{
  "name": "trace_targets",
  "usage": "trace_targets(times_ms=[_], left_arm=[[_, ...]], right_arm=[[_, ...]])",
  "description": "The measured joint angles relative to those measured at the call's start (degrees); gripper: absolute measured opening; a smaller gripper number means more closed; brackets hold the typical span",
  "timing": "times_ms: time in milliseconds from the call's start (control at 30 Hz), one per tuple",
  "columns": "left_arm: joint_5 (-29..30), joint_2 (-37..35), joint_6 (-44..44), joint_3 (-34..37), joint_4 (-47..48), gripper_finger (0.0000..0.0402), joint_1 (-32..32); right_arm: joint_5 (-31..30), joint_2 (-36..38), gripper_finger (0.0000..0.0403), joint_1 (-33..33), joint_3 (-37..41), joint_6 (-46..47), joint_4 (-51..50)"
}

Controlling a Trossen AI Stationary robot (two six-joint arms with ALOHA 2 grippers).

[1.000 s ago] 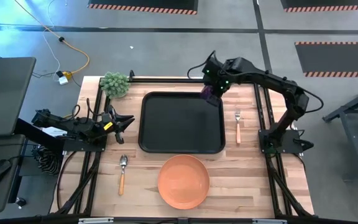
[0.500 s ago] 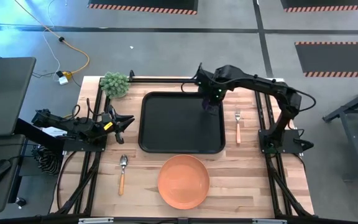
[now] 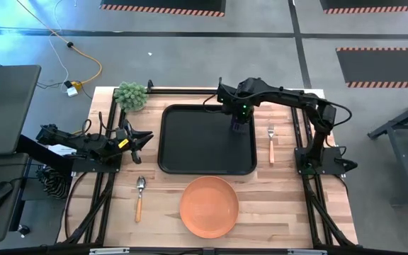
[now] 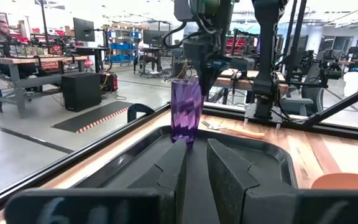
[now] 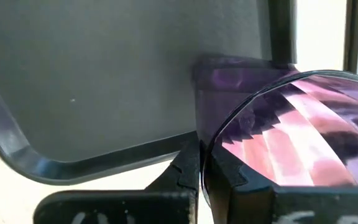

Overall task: Pick and place plate/cup/fork/spoon on tray
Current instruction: Put the violet glass cup on the top right of the black tray

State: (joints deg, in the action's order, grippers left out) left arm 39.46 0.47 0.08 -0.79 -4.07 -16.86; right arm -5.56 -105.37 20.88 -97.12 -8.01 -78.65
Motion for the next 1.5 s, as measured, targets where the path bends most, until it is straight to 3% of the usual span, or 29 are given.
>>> trace_targets(times_ms=[1100,1500], left_arm=[[0.0,0.0,-0.1,0.0,0.0,0.0055,0.0],[0.0,0.0,-1.5,0.0,0.0,0.0055,0.0]], right_arm=[[-0.1,-1.6,0.0001,-0.4,-0.6,-0.9,0.0],[0.0,-1.6,0.0034,-0.4,-0.6,-1.0,0.1]])
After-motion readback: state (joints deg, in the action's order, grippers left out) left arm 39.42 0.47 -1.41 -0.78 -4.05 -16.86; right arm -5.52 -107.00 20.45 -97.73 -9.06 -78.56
